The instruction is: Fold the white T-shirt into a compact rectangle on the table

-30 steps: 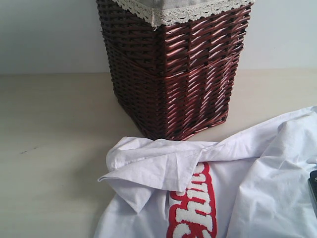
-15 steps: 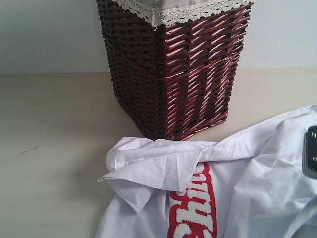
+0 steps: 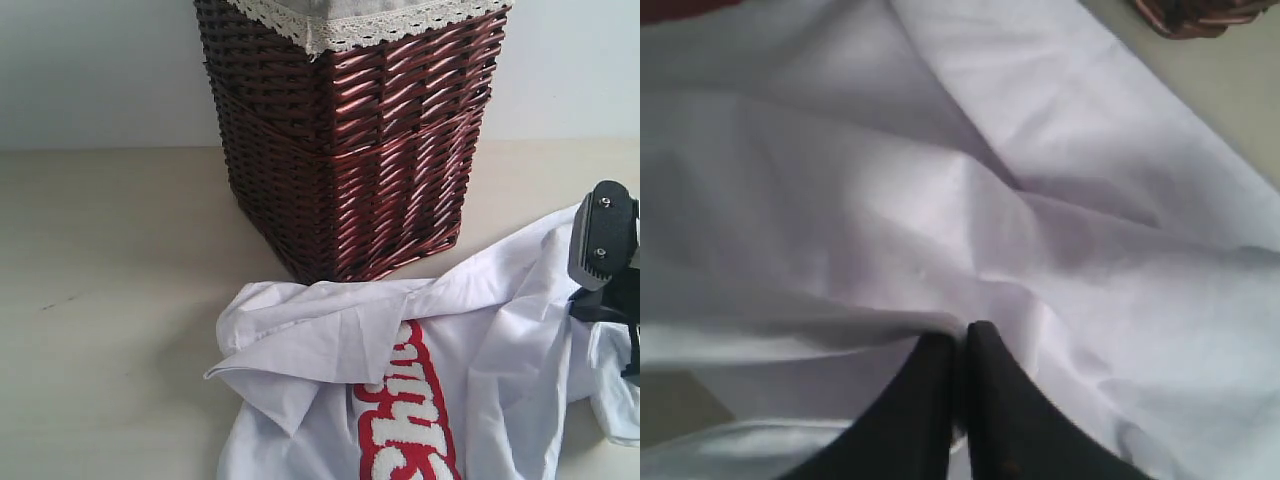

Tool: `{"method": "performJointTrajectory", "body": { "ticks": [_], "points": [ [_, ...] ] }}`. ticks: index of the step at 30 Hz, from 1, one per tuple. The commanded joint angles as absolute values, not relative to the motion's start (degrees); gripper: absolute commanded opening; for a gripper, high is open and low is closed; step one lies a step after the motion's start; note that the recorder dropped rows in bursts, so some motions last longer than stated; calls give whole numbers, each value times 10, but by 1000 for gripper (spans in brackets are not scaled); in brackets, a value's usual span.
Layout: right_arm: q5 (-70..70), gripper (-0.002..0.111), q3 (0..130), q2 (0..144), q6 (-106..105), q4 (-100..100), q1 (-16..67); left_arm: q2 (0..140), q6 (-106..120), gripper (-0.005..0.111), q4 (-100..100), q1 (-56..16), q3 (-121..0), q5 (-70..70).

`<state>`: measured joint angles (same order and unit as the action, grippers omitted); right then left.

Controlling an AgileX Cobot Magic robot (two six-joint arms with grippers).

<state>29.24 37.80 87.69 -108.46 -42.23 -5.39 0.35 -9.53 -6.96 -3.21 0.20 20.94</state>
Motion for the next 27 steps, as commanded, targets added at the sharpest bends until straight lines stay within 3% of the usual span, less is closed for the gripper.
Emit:
{"method": "performJointTrajectory", "body": {
  "ticks": [1, 5, 12, 19, 23, 27],
  "points": [
    [287, 29, 381, 911, -1128, -501, -54, 0, -94, 0, -70, -32, 0, 205],
    [276, 46, 381, 938, -1128, -508, -54, 0, -94, 0, -70, -32, 0, 205],
    [255, 47, 381, 950, -1128, -592, -54, 0, -94, 0, -70, -32, 0, 205],
    [300, 47, 381, 849, -1112, -623, -54, 0, -94, 0, -70, -32, 0, 205],
    [392, 47, 381, 783, -955, -418, -54, 0, -94, 0, -70, -32, 0, 205],
    [574, 47, 376, 754, -854, -224, -54, 0, -94, 0, -70, -32, 0, 205]
  ]
}}
